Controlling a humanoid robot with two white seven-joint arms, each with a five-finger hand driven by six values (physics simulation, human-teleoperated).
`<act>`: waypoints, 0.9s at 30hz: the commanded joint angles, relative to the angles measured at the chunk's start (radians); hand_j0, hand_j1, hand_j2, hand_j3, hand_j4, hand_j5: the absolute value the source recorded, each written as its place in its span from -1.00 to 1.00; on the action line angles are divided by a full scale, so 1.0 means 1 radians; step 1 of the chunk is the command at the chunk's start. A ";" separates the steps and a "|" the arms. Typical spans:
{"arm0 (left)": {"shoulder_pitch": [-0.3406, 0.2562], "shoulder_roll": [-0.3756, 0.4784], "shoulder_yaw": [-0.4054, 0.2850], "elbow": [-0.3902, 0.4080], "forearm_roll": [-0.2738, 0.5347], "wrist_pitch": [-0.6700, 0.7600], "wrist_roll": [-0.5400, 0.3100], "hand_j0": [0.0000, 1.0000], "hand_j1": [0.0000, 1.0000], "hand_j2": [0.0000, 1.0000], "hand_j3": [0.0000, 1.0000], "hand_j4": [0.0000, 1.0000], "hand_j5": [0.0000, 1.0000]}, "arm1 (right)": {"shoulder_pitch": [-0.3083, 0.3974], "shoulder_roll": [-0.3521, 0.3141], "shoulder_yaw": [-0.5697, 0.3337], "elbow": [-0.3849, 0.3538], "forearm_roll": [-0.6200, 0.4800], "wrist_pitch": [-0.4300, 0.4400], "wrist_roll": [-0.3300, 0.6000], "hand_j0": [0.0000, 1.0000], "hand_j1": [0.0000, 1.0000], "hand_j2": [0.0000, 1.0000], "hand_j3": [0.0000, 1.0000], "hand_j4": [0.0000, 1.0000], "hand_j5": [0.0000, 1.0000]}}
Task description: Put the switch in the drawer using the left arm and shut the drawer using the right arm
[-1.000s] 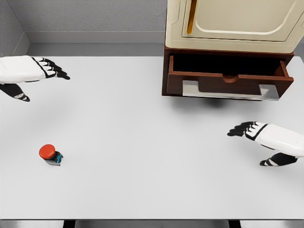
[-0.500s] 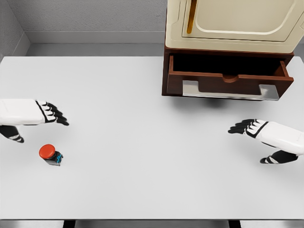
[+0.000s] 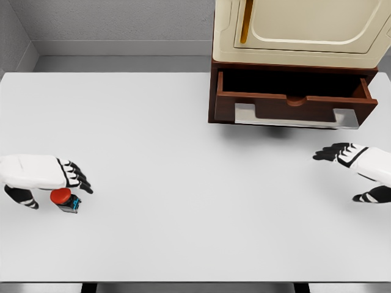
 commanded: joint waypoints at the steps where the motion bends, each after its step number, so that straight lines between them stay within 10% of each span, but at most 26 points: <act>1: 0.000 0.002 -0.014 -0.016 -0.006 0.002 0.000 0.77 0.77 0.77 0.77 0.77 0.77 | 0.000 0.002 -0.023 -0.001 -0.009 0.003 0.000 1.00 1.00 1.00 1.00 1.00 1.00; 27: -0.003 -0.009 -0.007 -0.015 -0.006 0.002 0.000 -0.24 -0.24 -0.24 -0.24 -0.24 -0.24 | 0.000 0.000 -0.020 -0.001 -0.009 0.003 0.000 1.00 1.00 1.00 1.00 1.00 1.00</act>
